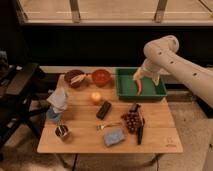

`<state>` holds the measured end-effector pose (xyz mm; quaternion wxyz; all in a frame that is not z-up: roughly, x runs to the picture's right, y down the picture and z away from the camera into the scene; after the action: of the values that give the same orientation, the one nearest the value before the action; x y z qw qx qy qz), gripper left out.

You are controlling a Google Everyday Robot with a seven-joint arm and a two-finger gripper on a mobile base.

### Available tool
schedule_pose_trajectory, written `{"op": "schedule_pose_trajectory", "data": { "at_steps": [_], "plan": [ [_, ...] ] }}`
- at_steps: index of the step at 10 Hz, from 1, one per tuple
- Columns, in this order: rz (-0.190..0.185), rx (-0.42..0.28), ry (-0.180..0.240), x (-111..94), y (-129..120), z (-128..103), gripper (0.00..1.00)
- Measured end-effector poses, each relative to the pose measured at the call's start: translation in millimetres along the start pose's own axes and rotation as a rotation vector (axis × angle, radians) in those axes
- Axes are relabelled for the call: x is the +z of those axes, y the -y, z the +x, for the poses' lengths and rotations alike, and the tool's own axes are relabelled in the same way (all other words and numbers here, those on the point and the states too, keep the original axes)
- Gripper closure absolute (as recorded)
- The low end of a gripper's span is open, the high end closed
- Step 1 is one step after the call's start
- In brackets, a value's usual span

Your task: Place pepper in table surface

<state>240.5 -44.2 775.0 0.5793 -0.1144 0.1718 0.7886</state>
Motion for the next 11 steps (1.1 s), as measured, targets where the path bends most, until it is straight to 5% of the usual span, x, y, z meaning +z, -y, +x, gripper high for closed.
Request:
{"op": "schedule_pose_trajectory", "data": {
  "at_steps": [7, 11],
  "plan": [
    [0.004, -0.009, 0.012, -0.3, -0.1, -1.1, 0.25],
    [-0.040, -0.176, 0.184, 4.2, -49.4, -11.7, 0.25]
  ]
}}
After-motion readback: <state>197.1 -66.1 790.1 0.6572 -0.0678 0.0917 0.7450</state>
